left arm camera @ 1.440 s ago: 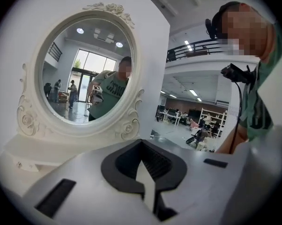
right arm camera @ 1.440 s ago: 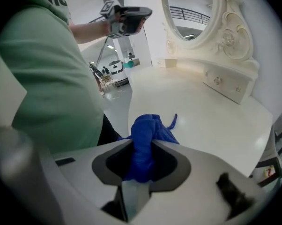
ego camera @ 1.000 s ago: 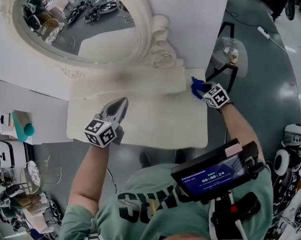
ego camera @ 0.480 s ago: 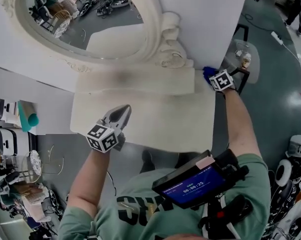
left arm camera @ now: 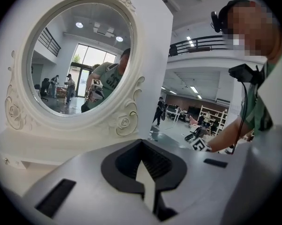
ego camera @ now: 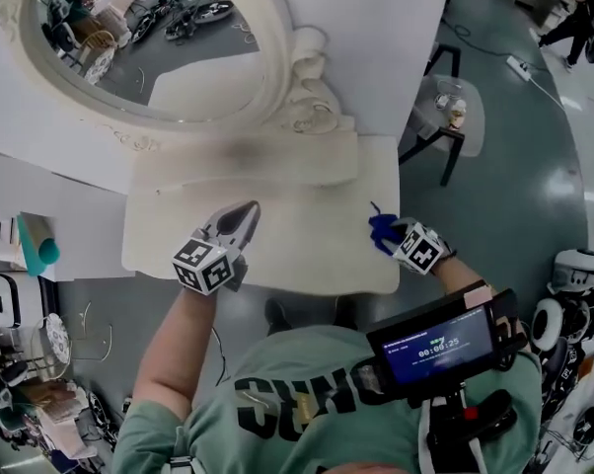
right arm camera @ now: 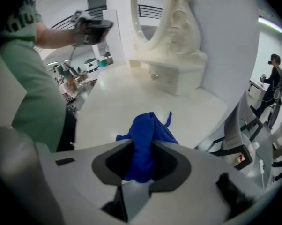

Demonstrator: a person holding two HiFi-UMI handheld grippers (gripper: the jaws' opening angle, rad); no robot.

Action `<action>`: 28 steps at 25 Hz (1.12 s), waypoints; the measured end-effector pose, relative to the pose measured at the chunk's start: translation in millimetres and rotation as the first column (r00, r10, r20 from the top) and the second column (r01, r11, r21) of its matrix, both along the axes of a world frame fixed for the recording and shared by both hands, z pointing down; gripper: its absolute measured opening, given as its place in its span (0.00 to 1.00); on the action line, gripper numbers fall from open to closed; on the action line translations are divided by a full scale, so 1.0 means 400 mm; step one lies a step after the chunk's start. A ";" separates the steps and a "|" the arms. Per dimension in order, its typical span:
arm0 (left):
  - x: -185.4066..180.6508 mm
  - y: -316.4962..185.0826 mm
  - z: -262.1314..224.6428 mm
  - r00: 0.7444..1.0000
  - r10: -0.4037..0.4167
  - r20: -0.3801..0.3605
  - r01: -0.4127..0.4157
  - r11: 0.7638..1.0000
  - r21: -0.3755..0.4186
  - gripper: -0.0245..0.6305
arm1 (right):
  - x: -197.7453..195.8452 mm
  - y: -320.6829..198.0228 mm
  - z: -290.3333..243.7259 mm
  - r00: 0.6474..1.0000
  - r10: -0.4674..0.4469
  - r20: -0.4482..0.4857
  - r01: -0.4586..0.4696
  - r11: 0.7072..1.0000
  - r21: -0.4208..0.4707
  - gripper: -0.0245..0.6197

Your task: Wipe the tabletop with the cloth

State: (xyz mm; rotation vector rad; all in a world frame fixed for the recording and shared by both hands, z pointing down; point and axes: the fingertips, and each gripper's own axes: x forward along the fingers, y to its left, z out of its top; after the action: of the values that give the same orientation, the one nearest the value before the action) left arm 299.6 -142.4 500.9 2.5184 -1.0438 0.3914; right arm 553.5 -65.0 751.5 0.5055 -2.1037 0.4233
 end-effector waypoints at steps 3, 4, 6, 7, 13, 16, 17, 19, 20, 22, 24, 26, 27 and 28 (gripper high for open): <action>0.040 -0.002 -0.001 1.000 0.024 -0.018 -0.024 1.000 0.002 0.04 | -0.051 0.229 -0.001 0.994 -0.108 0.032 0.109 0.993 -0.039 0.20; 0.054 -0.002 -0.002 0.999 0.031 -0.023 -0.031 1.000 0.003 0.04 | -0.064 0.288 0.002 0.990 -0.131 0.050 0.133 0.990 -0.050 0.20; 0.076 -0.001 -0.004 0.999 0.042 -0.032 -0.042 0.999 0.003 0.04 | -0.084 0.368 0.001 0.985 -0.150 0.082 0.156 0.985 -0.071 0.20; 0.082 0.000 -0.004 0.998 0.046 -0.035 -0.046 0.999 0.002 0.04 | -0.091 0.389 -0.003 0.984 -0.153 0.092 0.161 0.984 -0.081 0.20; 0.075 0.006 -0.002 0.998 0.043 -0.042 -0.043 0.999 0.002 0.04 | -0.111 0.402 -0.004 0.975 -0.187 0.120 0.201 0.974 -0.109 0.20; 0.055 0.028 -0.005 0.998 0.029 -0.049 -0.029 1.000 -0.001 0.04 | -0.111 0.435 -0.005 0.969 -0.216 0.117 0.233 0.960 -0.157 0.20; 0.045 0.036 -0.006 0.998 0.022 -0.051 -0.022 1.000 -0.003 0.04 | -0.112 0.450 -0.007 0.967 -0.226 0.119 0.244 0.953 -0.177 0.20; 0.021 0.046 -0.007 0.998 -0.001 -0.057 0.000 1.000 -0.004 0.04 | -0.115 0.471 -0.011 0.960 -0.250 0.126 0.272 0.939 -0.209 0.20; 0.008 0.050 -0.007 0.998 -0.016 -0.059 0.016 1.000 -0.003 0.04 | -0.116 0.477 -0.011 0.956 -0.263 0.131 0.287 0.933 -0.219 0.20; -0.016 0.064 0.000 0.997 -0.047 -0.063 0.047 0.999 -0.010 0.04 | -0.113 0.474 -0.014 0.949 -0.279 0.144 0.306 0.924 -0.228 0.20; -0.030 0.084 0.012 0.995 -0.073 -0.069 0.072 0.997 -0.026 0.04 | -0.104 0.443 -0.020 0.951 -0.265 0.161 0.297 0.929 -0.222 0.20; -0.041 0.103 0.022 0.993 -0.094 -0.071 0.091 0.995 -0.041 0.04 | -0.087 0.373 -0.036 0.960 -0.212 0.181 0.247 0.948 -0.201 0.20; -0.048 0.111 0.025 0.992 -0.105 -0.068 0.102 0.994 -0.045 0.04 | -0.076 0.323 -0.051 0.966 -0.177 0.190 0.212 0.960 -0.184 0.20; -0.057 0.120 0.025 0.991 -0.116 -0.065 0.113 0.992 -0.048 0.04 | -0.064 0.268 -0.070 0.970 -0.139 0.197 0.173 0.971 -0.163 0.20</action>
State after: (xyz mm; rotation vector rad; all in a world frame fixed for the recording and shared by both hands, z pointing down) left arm 276.8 -94.5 510.9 2.4019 -1.1344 0.2907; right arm 527.8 42.2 723.4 0.1989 -2.2372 0.5800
